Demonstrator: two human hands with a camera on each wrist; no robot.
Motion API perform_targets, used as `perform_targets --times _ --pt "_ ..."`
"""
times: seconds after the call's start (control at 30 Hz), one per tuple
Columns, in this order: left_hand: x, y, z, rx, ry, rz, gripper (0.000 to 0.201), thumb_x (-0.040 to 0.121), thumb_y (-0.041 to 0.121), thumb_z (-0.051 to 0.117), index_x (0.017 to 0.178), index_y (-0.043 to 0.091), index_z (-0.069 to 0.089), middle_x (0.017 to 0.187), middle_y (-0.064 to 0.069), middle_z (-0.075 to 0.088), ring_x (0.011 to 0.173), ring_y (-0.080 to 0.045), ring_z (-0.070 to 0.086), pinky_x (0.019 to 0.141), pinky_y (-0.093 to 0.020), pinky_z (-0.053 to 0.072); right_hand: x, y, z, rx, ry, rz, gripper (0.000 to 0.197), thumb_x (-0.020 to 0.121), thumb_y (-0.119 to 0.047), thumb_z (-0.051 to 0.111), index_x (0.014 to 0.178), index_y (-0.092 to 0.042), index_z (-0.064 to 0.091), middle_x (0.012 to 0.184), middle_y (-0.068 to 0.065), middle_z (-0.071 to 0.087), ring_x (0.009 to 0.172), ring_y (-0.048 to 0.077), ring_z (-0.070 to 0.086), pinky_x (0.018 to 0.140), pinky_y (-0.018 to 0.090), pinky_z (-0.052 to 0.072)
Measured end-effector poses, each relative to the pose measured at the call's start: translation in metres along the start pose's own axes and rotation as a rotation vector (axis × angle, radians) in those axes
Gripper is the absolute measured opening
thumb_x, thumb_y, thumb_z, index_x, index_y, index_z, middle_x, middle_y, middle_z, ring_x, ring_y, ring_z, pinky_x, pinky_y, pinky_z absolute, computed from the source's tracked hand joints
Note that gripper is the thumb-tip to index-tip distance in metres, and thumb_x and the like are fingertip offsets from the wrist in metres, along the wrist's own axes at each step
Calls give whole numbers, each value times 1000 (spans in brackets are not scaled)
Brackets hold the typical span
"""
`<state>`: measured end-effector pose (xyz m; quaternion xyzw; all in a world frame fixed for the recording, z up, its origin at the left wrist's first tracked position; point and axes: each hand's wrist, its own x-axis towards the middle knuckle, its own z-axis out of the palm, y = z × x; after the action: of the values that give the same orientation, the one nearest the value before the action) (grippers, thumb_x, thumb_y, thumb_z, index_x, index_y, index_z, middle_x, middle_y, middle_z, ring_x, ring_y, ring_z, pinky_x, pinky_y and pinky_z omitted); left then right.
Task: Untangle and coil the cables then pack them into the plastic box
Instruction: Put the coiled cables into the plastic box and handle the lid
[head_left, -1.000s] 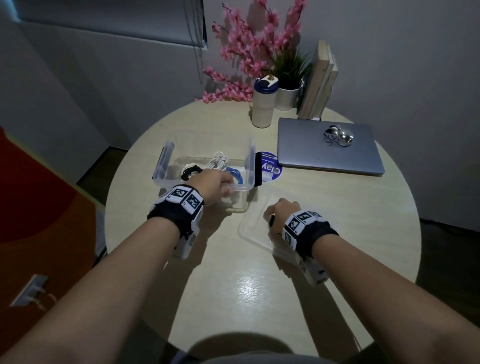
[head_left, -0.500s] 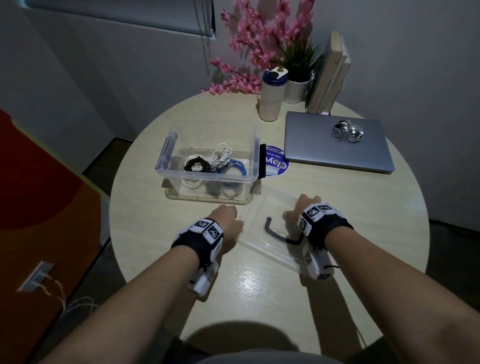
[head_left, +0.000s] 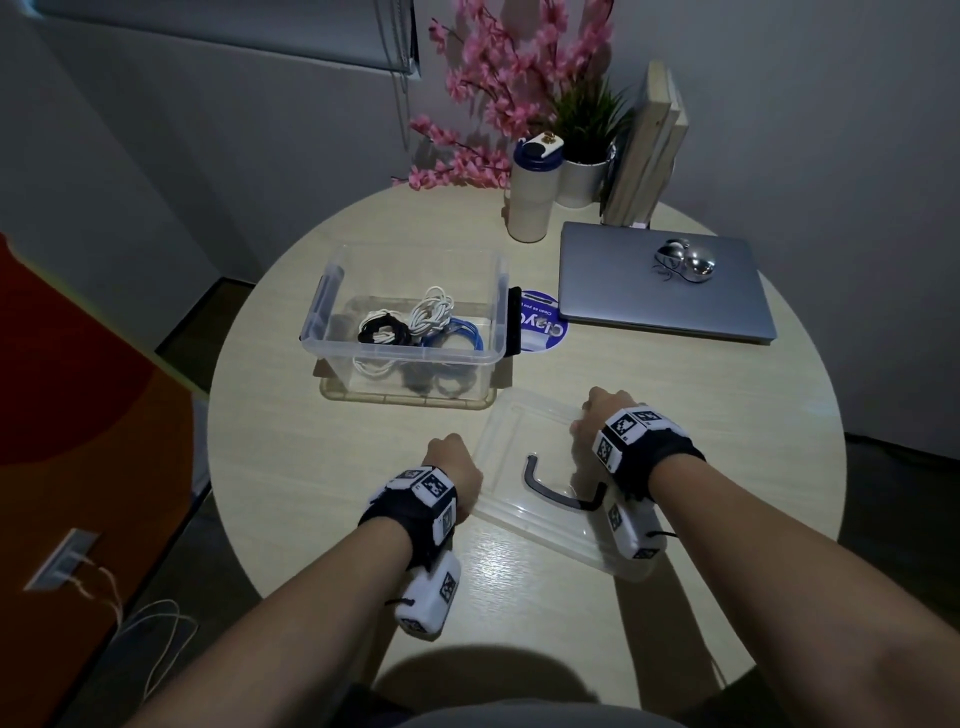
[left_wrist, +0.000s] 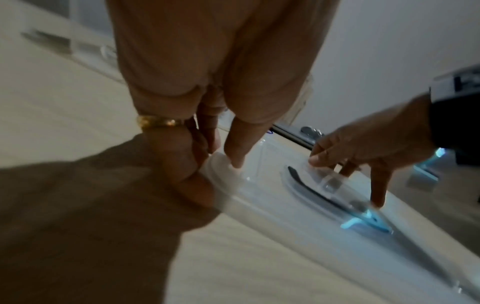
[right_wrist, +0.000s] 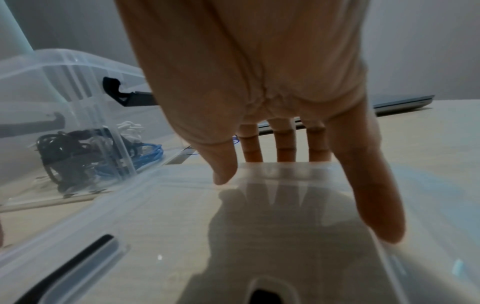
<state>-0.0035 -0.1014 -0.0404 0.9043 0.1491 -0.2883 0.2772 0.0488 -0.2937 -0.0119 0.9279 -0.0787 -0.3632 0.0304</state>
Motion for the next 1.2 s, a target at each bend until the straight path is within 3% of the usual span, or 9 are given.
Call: perform_targets --times 0.17,0.37,0.53,0.67,0.73,0.87,0.97,1.1,1.2 --pt "2 1 -1 165 -20 0 29 92 12 51 119 2 48 124 -16 54 109 -30 57 83 -31 47 49 10 19 200 7 6 25 74 -47 50 90 -29 44 91 0 59 82 28 60 79 46 52" --pt "3 -3 -1 219 -22 -4 24 92 13 48 114 2 50 118 -15 57 103 -29 59 72 -29 44 10 0 12 218 8 -42 35 75 -53 48 94 -24 49 90 3 62 82 27 61 76 40 53" --pt "3 -5 -5 238 -38 18 24 92 14 49 112 1 52 117 -16 58 102 -30 59 73 -29 43 41 9 18 337 -7 -70 41 65 -56 56 72 -16 59 74 3 67 73 27 65 74 37 54" --pt "7 -8 -16 229 -75 66 28 91 20 52 115 5 50 118 -13 57 103 -29 57 78 -32 46 -4 8 0 463 1 -184 16 91 -28 56 104 -18 59 93 0 59 85 19 55 68 25 42" --pt "9 -7 -20 166 -67 118 29 90 27 54 113 10 51 114 -9 56 99 -26 56 80 -31 45 -8 11 -4 516 -5 -226 17 92 -25 58 108 -21 60 93 -1 59 84 18 55 60 22 39" --pt "8 -3 -27 -89 -111 182 22 89 38 60 93 18 52 98 -1 57 92 -22 55 83 -30 42 -12 4 -15 580 -31 -304 13 88 -24 65 101 -26 65 80 -2 62 74 17 55 69 25 42" --pt "-2 -2 -36 -289 -163 230 15 93 30 57 83 22 49 85 1 61 73 -14 56 69 -27 44 -19 1 -30 579 -52 -382 12 86 -26 67 98 -29 65 79 -3 65 68 13 56 68 25 42" --pt "-20 -3 -58 -550 -256 313 5 99 14 47 95 16 49 80 0 68 64 -14 66 67 -32 47 -38 -2 -61 553 -20 -460 14 84 -28 69 97 -32 64 73 -5 65 65 11 58 67 23 40" --pt "-27 -2 -82 -637 -202 341 7 100 13 44 100 16 51 79 -2 66 59 -11 66 62 -29 51 -54 -8 -88 625 32 -514 15 81 -26 73 95 -24 66 69 -4 64 59 10 58 67 23 42"
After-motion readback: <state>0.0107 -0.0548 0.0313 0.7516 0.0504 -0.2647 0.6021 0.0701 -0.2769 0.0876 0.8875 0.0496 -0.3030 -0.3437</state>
